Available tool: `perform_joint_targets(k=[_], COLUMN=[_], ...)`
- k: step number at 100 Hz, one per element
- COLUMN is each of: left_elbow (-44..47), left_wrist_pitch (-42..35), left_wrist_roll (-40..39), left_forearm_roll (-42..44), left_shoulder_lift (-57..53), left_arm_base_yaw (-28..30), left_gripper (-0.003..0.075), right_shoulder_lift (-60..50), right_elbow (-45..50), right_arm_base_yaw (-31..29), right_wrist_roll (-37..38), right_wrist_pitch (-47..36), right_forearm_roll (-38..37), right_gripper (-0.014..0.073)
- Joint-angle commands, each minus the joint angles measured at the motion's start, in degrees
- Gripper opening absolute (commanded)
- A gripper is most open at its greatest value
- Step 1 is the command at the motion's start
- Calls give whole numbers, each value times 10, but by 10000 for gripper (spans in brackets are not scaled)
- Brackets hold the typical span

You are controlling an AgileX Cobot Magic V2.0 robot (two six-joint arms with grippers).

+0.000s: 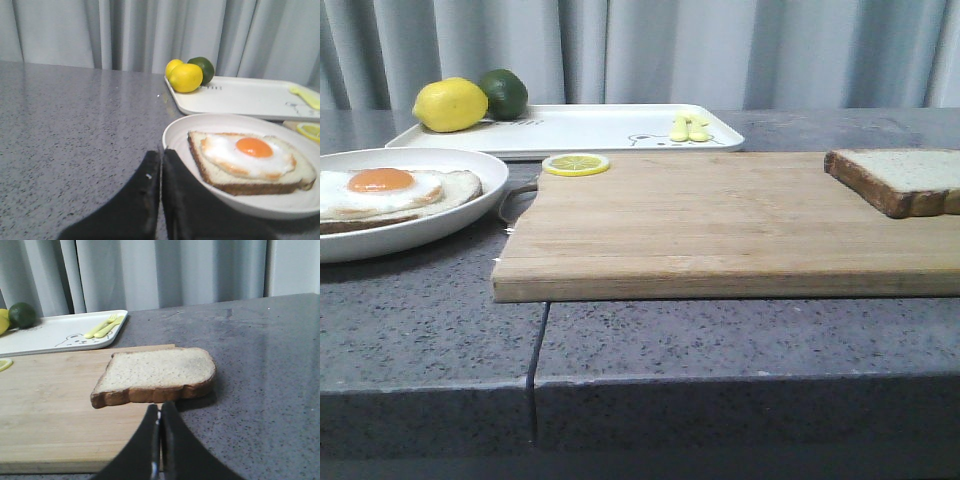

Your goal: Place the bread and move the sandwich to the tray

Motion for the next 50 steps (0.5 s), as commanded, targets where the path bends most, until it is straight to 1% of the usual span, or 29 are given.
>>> perform_joint_targets(k=[1,9,17,29,50], left_elbow=[-49,-90,-132,-199,-319], left_wrist_pitch=[-31,16,83,169,301], left_wrist_roll=[-4,-4,-4,-4,-4], left_forearm_roll=[-48,-57,-57,-57,-69], left_shoulder_lift=[-17,-4,21,84,205], left_arm_base_yaw=[1,0,0,0,0], left_gripper=[-19,-19,-19,-19,-19], right_shoulder_lift=[-7,8,33,90,201], right_elbow=[-48,-92,-137,-204,-309], right_arm_base_yaw=[-4,-4,-4,-4,-4], right_wrist_roll=[1,1,1,-3,-64], right_wrist_pitch=[-26,14,62,122,207], right_forearm_roll=[23,26,26,24,21], right_gripper=[-117,-117,-117,-117,-117])
